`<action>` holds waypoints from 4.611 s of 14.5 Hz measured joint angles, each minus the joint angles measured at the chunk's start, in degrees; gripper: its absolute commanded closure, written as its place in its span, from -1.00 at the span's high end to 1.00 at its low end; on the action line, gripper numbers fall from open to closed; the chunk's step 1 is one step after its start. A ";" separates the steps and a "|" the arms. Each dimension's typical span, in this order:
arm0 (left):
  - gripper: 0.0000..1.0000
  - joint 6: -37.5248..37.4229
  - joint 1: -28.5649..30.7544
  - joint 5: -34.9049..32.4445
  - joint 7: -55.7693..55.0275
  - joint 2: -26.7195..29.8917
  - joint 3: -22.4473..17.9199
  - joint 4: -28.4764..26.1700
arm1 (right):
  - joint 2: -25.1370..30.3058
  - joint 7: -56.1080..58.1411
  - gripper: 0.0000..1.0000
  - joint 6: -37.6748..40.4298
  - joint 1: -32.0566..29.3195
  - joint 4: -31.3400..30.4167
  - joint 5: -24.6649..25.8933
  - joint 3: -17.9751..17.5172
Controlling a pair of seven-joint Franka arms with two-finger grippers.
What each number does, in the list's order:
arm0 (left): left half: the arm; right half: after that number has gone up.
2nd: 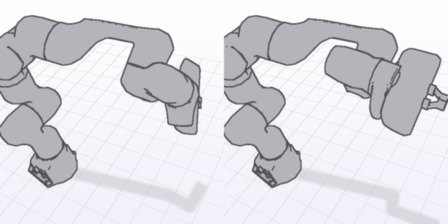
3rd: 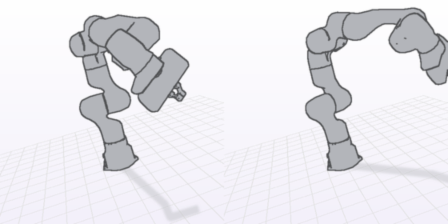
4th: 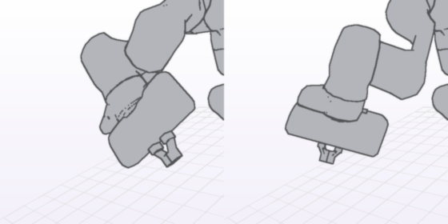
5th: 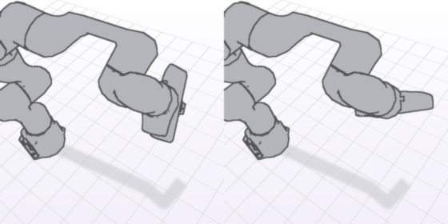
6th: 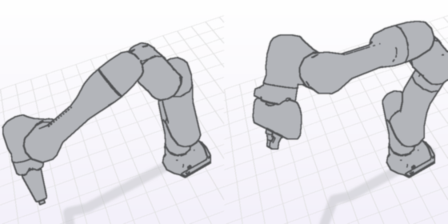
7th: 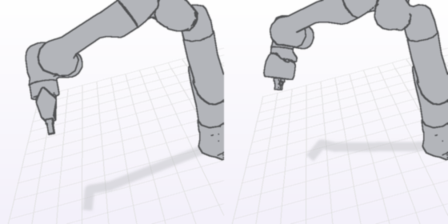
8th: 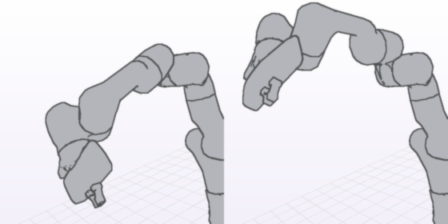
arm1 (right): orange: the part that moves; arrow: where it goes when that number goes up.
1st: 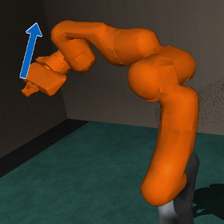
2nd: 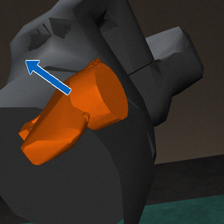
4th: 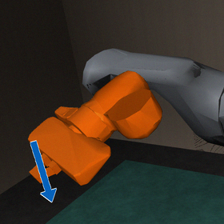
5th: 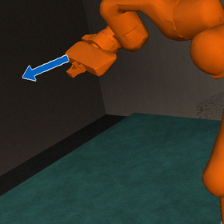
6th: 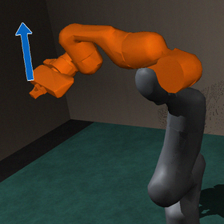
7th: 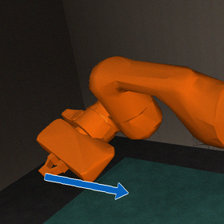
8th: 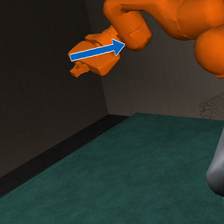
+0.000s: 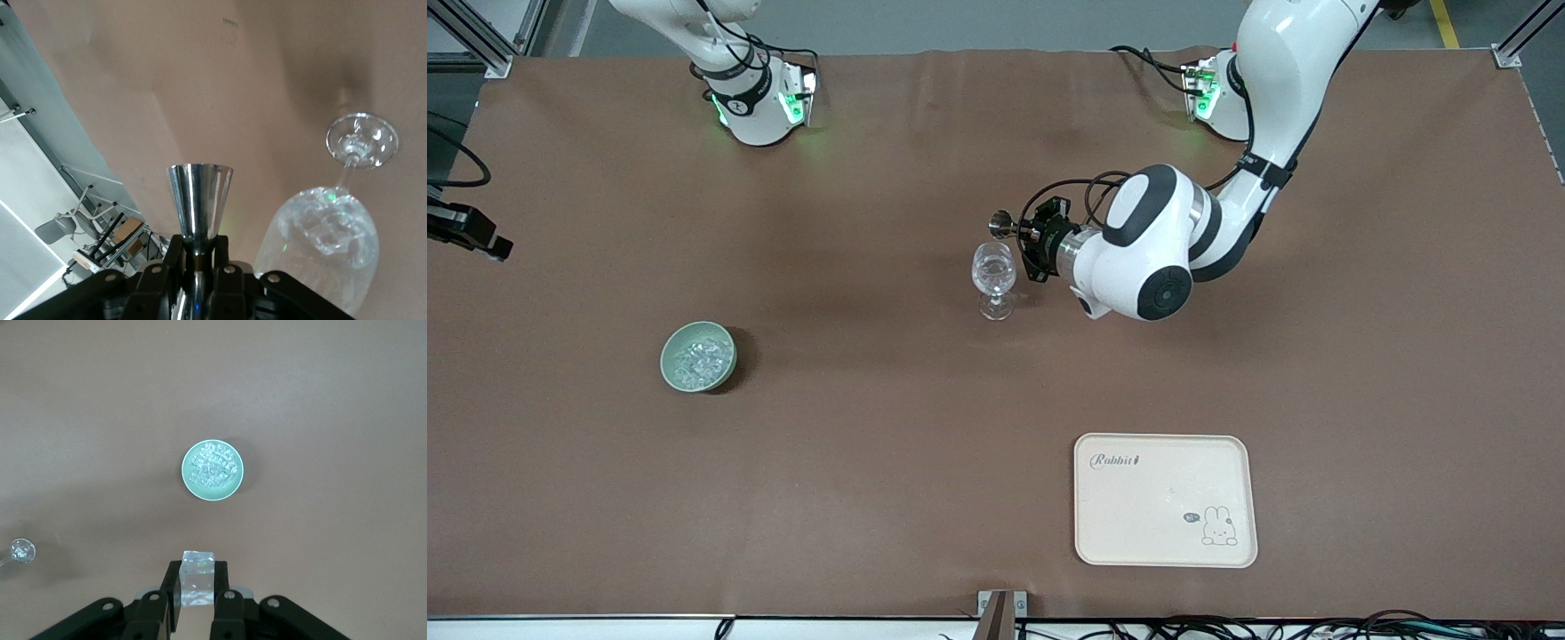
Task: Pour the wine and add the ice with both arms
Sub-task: 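Tilt the jigger over the wine glass with the left gripper to pour, then move the jigger to the tray with the left gripper while the right gripper brings ice, then open the right gripper over the glass while the left gripper lowers the jigger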
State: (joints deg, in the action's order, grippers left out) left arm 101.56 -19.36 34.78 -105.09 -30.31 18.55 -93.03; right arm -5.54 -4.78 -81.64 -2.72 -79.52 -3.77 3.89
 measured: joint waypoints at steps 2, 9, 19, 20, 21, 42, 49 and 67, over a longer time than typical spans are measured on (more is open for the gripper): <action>-0.99 0.00 0.01 -0.33 -3.73 0.00 -0.04 0.78 | 0.00 0.00 -0.97 0.04 0.00 0.00 0.00 0.00; -0.99 -0.06 -0.73 -2.07 -12.76 -0.33 0.00 1.79 | 0.00 0.03 -0.97 0.07 0.00 0.00 0.00 0.00; -0.99 -1.76 -1.35 -2.06 -24.62 -1.29 -0.01 3.20 | 0.01 0.35 -0.97 0.09 0.00 0.00 0.00 0.00; -0.99 -2.37 -1.35 -2.06 -25.77 -1.38 -0.01 3.55 | 0.01 0.57 -0.97 0.09 0.00 0.00 0.00 0.00; -0.99 -3.01 -1.35 -2.06 -26.95 -1.47 -0.01 3.80 | 0.02 0.69 -0.97 0.10 0.00 0.00 0.00 0.00; -1.00 2.27 14.52 -3.64 9.90 -2.46 -1.56 11.86 | 0.09 -7.25 -0.98 0.81 7.59 0.03 -0.19 -0.64; -1.00 22.64 22.54 -0.60 21.39 -13.38 -1.40 13.75 | -2.81 -34.01 -0.99 -4.61 29.78 -0.85 -0.23 -1.24; -0.99 27.52 28.82 38.78 51.88 -29.47 -1.44 17.93 | -22.79 -65.45 -0.97 -23.22 50.05 -1.37 -7.27 -1.13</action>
State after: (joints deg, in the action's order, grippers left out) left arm 129.08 9.47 73.56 -53.21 -59.78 17.10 -75.10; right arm -28.34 -70.23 -104.86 47.32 -80.89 -11.04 2.76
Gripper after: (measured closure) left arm 0.784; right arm 0.771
